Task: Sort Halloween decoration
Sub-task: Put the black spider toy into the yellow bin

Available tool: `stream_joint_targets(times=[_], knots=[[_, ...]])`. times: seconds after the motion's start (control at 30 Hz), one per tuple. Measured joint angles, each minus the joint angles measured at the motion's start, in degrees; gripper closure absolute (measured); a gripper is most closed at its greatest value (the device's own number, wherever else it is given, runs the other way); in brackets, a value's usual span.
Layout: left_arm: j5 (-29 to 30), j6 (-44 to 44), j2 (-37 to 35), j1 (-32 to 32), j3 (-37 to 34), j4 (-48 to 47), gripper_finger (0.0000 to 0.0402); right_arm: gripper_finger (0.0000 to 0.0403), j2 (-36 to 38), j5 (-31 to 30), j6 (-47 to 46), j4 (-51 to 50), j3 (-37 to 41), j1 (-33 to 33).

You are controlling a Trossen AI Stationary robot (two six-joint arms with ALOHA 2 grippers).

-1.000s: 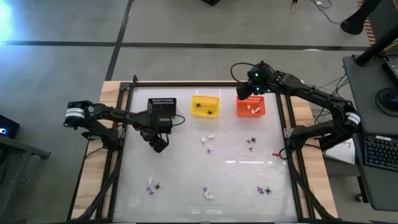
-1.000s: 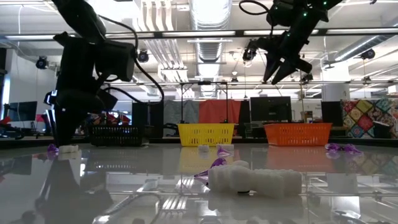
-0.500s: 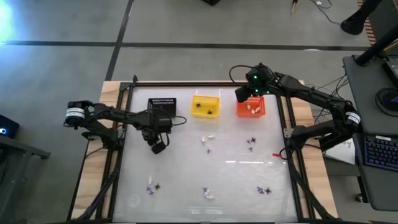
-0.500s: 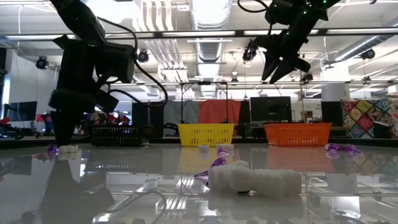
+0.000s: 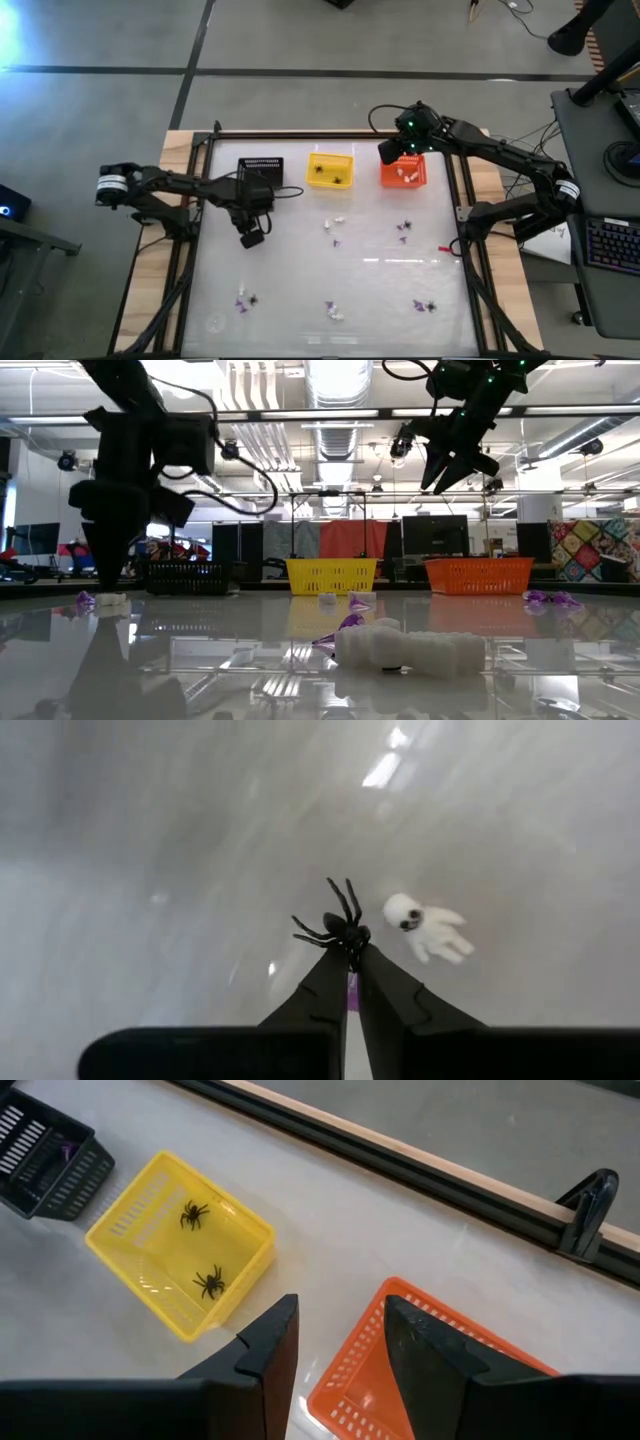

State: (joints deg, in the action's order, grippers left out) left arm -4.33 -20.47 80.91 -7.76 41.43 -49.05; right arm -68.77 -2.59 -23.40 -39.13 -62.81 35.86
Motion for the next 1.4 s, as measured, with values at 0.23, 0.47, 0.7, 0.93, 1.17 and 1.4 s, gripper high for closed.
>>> stream_joint_targets(times=[0.23, 0.47, 0.7, 0.93, 1.17, 1.4], knots=[[-1.15, -0.39, -8.0, -2.41, 1.09, 1.35, 0.0401, 0.0264, 0.0, -0.01, -0.08, 0.07, 0.0, 0.0], [-0.84, 3.48, -10.91, -9.55, 7.47, 9.0, 0.0401, 0.0264, 0.0, -0.01, -0.13, 0.13, 0.0, 0.0], [-0.65, 12.48, -6.08, -16.62, 16.45, 12.56, 0.0401, 0.0264, 0.0, -0.02, -0.02, 0.48, -0.17, 0.0], [-1.07, 20.51, 5.44, -19.77, 27.88, 13.08, 0.0401, 0.0264, 0.0, -0.02, -0.09, 0.44, -0.2, 0.0], [-6.83, 24.92, 15.69, -21.32, 36.09, 13.34, 0.0401, 0.0264, 0.0, -0.42, -0.13, 0.44, -0.24, 0.02], [-13.25, 27.75, 21.57, -23.88, 38.15, 13.66, 0.0401, 0.0264, 0.0, -0.42, -0.13, 0.39, -0.24, 0.02]])
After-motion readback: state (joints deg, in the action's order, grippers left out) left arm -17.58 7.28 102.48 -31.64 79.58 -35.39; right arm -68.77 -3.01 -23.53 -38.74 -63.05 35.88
